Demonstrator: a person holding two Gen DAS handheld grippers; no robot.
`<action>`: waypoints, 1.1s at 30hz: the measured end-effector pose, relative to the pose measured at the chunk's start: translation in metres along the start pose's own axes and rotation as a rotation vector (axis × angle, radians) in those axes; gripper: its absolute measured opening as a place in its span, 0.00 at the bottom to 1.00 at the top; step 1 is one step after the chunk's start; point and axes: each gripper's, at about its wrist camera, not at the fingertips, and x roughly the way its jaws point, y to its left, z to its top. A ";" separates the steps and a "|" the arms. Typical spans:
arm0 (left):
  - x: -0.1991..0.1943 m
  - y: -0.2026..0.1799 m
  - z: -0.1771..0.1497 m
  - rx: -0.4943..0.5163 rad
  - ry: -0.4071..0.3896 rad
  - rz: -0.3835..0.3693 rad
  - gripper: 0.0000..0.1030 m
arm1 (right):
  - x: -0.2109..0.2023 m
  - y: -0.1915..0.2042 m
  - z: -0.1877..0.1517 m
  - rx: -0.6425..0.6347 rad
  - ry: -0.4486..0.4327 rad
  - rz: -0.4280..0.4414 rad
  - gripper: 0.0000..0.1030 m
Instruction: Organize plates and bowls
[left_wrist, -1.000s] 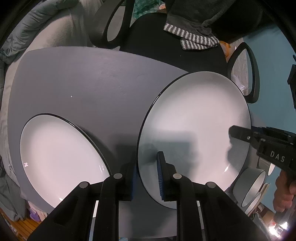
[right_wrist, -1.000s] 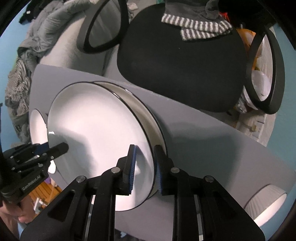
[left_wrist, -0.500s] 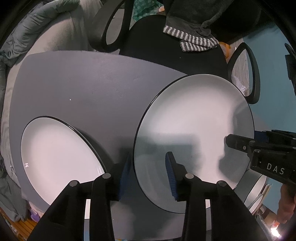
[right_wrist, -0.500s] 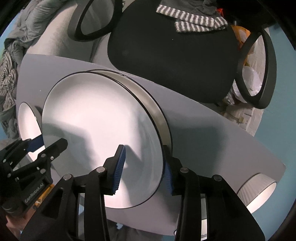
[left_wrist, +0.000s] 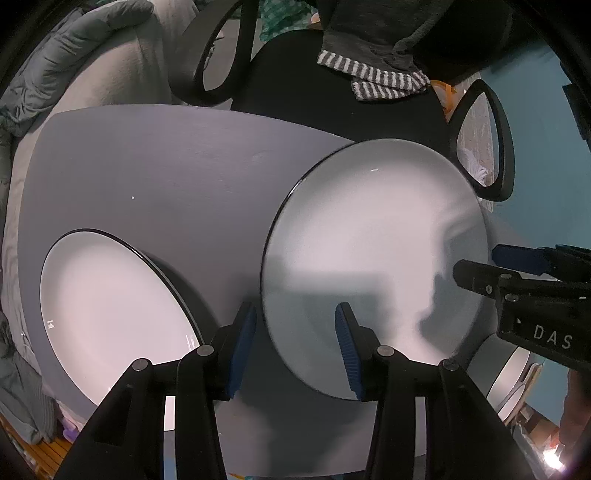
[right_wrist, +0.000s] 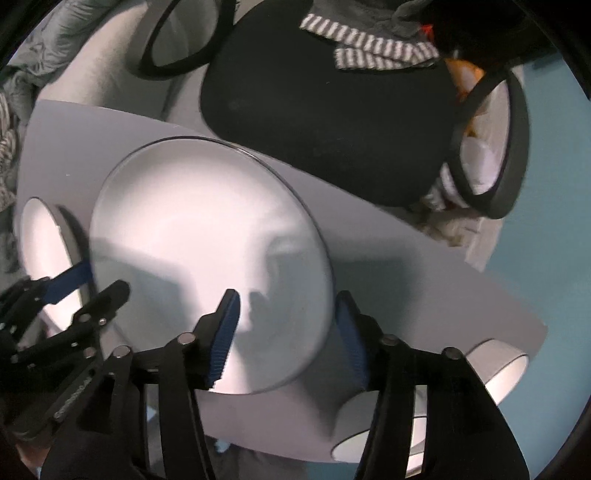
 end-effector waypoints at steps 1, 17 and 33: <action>-0.001 -0.001 0.000 0.001 -0.001 0.001 0.44 | 0.001 -0.001 0.000 0.000 0.007 0.018 0.54; -0.018 0.012 -0.017 -0.047 -0.034 0.032 0.46 | -0.013 0.005 -0.022 -0.067 -0.101 -0.109 0.64; -0.061 0.052 -0.054 -0.093 -0.113 0.068 0.58 | -0.050 0.044 -0.039 -0.152 -0.214 -0.142 0.68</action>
